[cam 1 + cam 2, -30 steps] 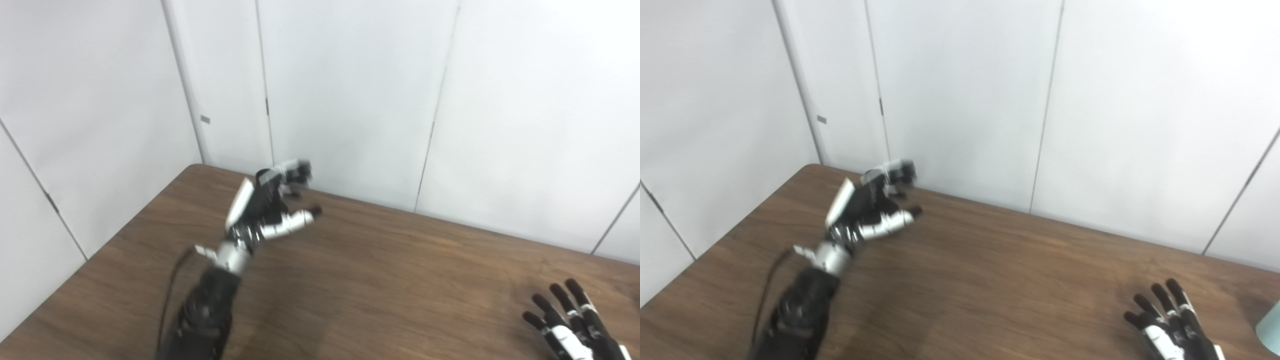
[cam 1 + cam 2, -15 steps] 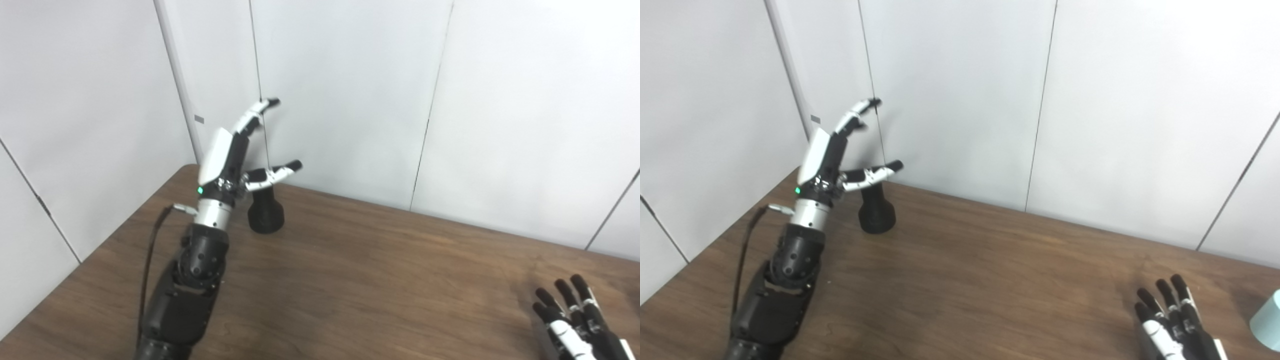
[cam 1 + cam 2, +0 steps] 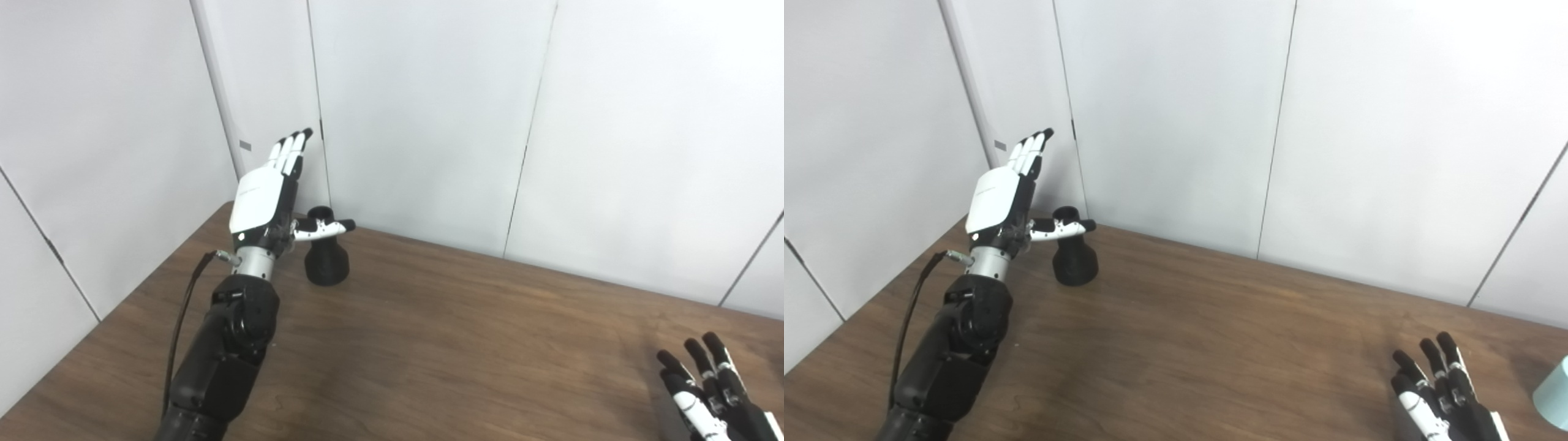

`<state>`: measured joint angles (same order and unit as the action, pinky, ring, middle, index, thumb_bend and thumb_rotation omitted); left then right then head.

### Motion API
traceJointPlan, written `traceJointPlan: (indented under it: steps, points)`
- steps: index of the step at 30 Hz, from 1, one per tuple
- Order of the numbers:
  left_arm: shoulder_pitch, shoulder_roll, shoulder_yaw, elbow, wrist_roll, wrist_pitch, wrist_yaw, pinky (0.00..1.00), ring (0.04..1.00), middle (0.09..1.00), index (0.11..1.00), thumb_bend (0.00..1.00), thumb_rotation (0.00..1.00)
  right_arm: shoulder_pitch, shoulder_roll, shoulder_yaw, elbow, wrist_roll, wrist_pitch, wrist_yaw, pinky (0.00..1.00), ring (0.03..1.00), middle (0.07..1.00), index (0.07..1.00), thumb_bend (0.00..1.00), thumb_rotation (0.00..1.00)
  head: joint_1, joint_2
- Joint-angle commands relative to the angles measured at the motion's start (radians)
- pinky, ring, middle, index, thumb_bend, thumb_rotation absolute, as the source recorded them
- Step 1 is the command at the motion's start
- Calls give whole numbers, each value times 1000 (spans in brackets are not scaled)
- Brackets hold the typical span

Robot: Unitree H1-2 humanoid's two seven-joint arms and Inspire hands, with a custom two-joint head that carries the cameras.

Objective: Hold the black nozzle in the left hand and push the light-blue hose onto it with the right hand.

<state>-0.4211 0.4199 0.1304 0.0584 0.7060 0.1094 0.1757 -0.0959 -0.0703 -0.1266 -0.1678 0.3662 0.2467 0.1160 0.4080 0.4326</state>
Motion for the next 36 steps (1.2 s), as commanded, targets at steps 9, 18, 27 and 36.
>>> traceJointPlan:
  steps: [9, 18, 27, 36]
  points:
    - [-79, 53, -20, 61, -2, 168, -46, 974, 1000, 1000, 1000, 1000, 419, -24, -7, 2, -44, -10, -6, -4, 993, 921, 994, 1000, 198, 0, 0, 3]
    - [-82, 68, -44, 136, -27, 197, -52, 956, 1000, 1000, 1000, 1000, 408, -20, -7, 2, -56, -14, -6, -1, 944, 905, 980, 1000, 211, 0, -6, 11]
    - [-83, 92, -128, 161, 14, 267, -93, 992, 1000, 988, 958, 1000, 423, -19, -1, -2, -75, -7, 17, -8, 937, 900, 981, 1000, 211, 0, -4, 20]
    - [-83, 106, -178, 211, -2, 273, -115, 1000, 1000, 903, 867, 1000, 420, -19, 4, 4, -75, -26, 16, -21, 937, 890, 977, 1000, 203, 0, -11, 30]
